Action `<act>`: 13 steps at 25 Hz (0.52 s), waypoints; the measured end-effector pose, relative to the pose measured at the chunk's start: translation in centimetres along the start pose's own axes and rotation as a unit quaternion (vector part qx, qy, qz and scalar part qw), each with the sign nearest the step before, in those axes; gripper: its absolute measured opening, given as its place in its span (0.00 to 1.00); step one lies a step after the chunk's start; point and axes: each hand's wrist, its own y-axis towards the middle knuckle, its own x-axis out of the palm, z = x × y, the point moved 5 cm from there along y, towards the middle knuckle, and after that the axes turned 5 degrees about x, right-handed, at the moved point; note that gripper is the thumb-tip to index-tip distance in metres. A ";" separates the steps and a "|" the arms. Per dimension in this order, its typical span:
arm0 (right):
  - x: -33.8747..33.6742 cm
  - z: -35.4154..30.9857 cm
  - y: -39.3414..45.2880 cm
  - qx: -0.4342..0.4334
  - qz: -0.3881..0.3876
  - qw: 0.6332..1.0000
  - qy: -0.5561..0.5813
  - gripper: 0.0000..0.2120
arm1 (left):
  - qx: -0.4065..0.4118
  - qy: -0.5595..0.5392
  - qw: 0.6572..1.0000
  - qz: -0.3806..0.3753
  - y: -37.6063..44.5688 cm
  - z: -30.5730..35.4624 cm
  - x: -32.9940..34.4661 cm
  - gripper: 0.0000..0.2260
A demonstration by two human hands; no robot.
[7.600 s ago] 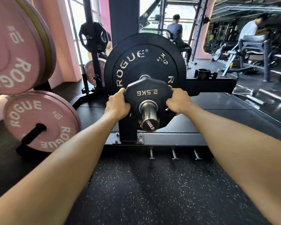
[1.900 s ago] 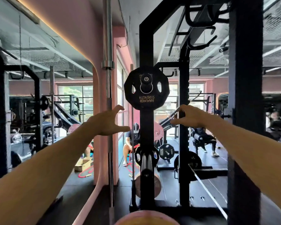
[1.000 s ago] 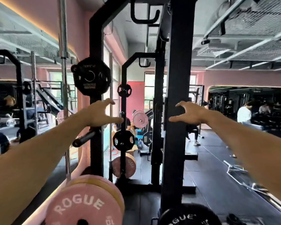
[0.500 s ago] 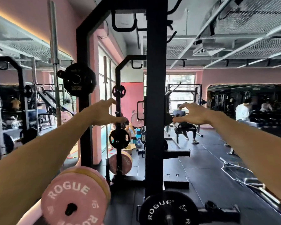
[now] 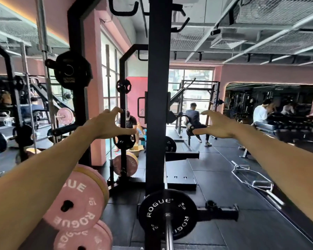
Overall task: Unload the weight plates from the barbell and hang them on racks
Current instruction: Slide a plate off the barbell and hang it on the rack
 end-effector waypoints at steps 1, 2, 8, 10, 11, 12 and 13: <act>0.6 1.0 0.7 0.004 -0.009 1.000 -0.004 0.51 | -0.004 0.002 1.000 -0.005 0.7 0.4 0.9 0.49; 1.2 2.1 1.6 0.003 -0.017 1.000 -0.007 0.50 | -0.011 -0.002 1.000 -0.013 1.6 0.8 2.1 0.49; 8.0 9.7 11.7 0.010 -0.027 1.000 0.008 0.52 | -0.032 -0.029 0.999 -0.023 10.6 1.3 13.8 0.48; 11.6 12.3 16.3 0.008 -0.028 0.999 0.021 0.58 | -0.043 -0.036 0.998 -0.021 14.2 0.9 18.5 0.47; 13.4 13.5 18.1 0.011 -0.036 0.999 0.036 0.59 | -0.048 -0.038 0.998 -0.020 15.5 0.6 20.6 0.47; 15.3 14.5 19.2 0.011 -0.042 0.998 0.048 0.58 | -0.051 -0.040 0.998 -0.018 16.6 0.4 22.6 0.46; 17.0 15.4 19.9 0.014 -0.046 0.997 0.059 0.56 | -0.051 -0.044 0.998 -0.016 17.2 0.2 24.4 0.47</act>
